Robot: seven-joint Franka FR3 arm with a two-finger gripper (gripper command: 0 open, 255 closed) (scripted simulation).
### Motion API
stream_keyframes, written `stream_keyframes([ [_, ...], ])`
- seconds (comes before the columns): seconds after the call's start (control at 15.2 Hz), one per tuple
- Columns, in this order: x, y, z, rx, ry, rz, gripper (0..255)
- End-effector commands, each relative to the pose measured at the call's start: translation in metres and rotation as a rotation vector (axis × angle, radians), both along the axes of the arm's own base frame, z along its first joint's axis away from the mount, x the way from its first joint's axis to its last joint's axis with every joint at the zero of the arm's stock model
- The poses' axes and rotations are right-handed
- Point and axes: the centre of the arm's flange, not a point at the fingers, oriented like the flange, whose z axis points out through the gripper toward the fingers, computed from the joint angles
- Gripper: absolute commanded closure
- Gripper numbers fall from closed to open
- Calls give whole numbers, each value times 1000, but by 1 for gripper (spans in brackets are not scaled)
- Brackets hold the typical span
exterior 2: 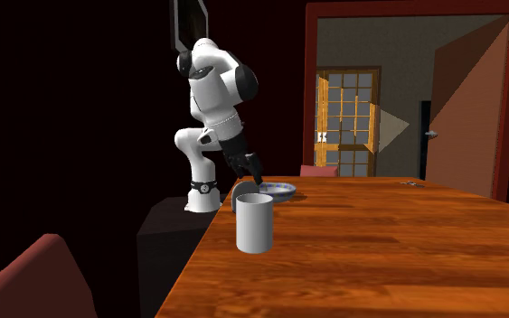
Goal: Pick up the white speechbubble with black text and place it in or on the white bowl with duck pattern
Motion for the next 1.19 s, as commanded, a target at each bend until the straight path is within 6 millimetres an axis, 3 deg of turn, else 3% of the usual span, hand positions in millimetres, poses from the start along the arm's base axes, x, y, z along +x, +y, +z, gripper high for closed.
stream_keyframes([
  [0.0, 0, 0, 0, 0, 0, 0, 0],
  [0.2, 0, 0, 0, 0, 0, 0, 0],
  [0.26, 0, 0, 0, 0, 0, 0, 255],
  [0.86, 0, 0, 0, 0, 0, 0, 255],
  [1.12, 0, 0, 21, 0, 0, 0, 255],
])
